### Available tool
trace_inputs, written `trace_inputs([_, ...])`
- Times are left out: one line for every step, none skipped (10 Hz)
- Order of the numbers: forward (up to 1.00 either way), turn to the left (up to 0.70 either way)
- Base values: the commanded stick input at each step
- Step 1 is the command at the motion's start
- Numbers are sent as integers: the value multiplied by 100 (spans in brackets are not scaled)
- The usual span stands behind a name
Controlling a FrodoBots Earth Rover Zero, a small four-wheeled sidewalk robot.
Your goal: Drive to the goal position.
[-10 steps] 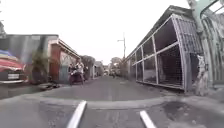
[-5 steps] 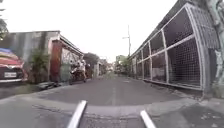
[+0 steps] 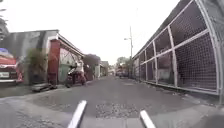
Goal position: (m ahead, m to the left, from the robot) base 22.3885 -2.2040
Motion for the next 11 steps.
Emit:
trace_inputs([85, 0])
trace_inputs([85, 0])
trace_inputs([85, -5])
trace_inputs([85, -34])
trace_inputs([85, -34])
trace_inputs([85, 0])
trace_inputs([85, 0])
trace_inputs([85, 0])
trace_inputs([85, 0])
trace_inputs([85, 0])
trace_inputs([85, 0])
